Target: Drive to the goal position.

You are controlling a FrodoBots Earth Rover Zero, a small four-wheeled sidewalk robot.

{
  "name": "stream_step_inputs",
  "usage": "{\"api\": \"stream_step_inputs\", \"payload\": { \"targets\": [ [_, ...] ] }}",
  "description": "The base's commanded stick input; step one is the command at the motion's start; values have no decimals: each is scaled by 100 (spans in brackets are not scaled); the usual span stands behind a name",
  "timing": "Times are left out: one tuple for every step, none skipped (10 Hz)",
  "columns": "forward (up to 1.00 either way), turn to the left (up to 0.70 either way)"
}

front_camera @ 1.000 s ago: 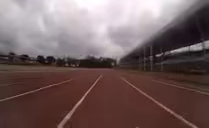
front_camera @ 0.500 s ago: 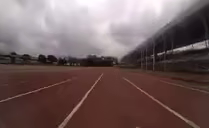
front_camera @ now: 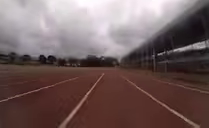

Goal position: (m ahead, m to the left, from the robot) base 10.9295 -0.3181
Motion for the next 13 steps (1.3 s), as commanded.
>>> {"api": "stream_step_inputs", "payload": {
  "targets": [
    [70,0],
    [70,0],
    [70,0],
    [70,0],
    [70,0],
    [70,0],
    [70,0],
    [70,0],
    [70,0],
    [70,0],
    [70,0],
    [70,0],
    [70,0]
  ]
}}
